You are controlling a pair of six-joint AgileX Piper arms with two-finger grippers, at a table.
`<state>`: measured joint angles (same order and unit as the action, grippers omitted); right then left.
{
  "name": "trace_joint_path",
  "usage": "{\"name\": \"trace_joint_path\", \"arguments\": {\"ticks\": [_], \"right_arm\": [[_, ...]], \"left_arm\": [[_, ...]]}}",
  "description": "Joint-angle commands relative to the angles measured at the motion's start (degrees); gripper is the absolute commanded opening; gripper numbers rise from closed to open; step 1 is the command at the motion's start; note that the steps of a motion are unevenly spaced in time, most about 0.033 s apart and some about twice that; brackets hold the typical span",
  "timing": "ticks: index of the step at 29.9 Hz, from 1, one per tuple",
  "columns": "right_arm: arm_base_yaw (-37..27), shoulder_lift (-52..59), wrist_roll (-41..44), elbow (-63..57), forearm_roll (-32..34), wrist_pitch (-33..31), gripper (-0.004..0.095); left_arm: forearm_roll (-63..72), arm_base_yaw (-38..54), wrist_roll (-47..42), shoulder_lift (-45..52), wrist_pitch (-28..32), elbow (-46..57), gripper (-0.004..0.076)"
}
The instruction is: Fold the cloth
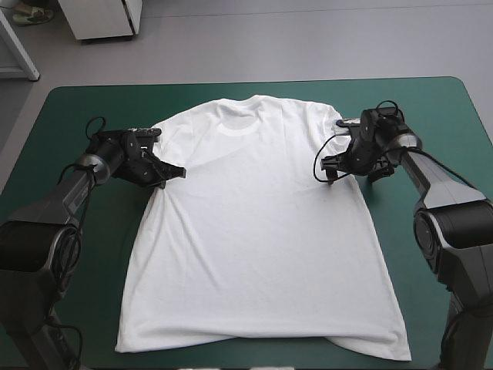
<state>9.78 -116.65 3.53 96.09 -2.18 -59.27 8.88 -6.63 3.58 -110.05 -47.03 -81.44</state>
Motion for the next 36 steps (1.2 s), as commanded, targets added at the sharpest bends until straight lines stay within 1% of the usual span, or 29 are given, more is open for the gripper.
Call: {"name": "trace_joint_path", "arguments": {"ticks": [1,3,6,7,8,10,11,14,18,21,26,32,34,36], "right_arm": [[-0.3,0.4,-0.6,2.1,-3.0,-0.1,0.0882],[-0.3,-0.5,-0.5,2.1,-4.4,-0.9,0.0826],[-0.2,-1.3,-0.4,1.9,-5.7,-2.3,0.0604],[-0.2,-1.3,-0.4,1.9,-5.7,-2.9,0.0457],[-0.1,-1.3,-0.4,1.9,-5.7,-3.2,0.0349],[-0.1,-1.0,-1.4,1.9,-6.2,-3.2,0.0077],[-0.1,-0.5,-1.8,2.0,-6.2,-2.9,-0.0021],[-0.1,1.1,-2.2,3.6,-5.4,-2.4,-0.0019],[-0.1,4.9,-2.1,7.4,-3.6,-2.5,-0.0019],[-0.1,7.9,-1.9,12.0,-3.3,-4.6,-0.0019],[-0.1,12.8,-0.2,20.4,-1.6,-10.4,-0.0019],[-0.1,18.6,1.0,26.8,1.3,-10.4,-0.0019],[-0.1,20.4,1.9,28.2,3.3,-10.4,-0.0019],[-0.1,21.9,3.3,29.4,7.6,-10.4,-0.0019]], "left_arm": [[2.1,-0.5,-0.5,0.1,-0.4,0.0,-0.0007],[2.2,-0.5,-0.5,0.1,-0.2,0.0,-0.0007],[2.2,-0.5,-0.5,0.1,-0.2,0.0,-0.0007],[2.2,-0.5,-0.5,0.1,-0.2,0.0,-0.0007],[2.2,-0.5,-0.5,0.1,-0.2,0.0,-0.0007],[2.2,-0.5,-0.5,0.2,0.0,0.0,-0.0007],[2.2,-0.5,-0.5,0.4,0.0,0.0,-0.0007],[1.7,-0.3,-0.5,1.5,0.2,-0.5,-0.0007],[-1.1,-0.1,-1.0,5.0,-1.7,-4.2,-0.0008],[-2.4,-0.1,-1.0,7.6,-5.7,-9.8,-0.0008],[-4.7,-0.1,-0.9,11.6,-14.3,-23.7,-0.0009],[-7.2,-0.1,1.5,14.4,-22.6,-39.6,-0.0009],[-8.4,-0.1,1.5,14.8,-24.8,-43.7,-0.0009],[-10.6,-0.1,1.5,15.1,-26.7,-47.2,-0.0009]]}}
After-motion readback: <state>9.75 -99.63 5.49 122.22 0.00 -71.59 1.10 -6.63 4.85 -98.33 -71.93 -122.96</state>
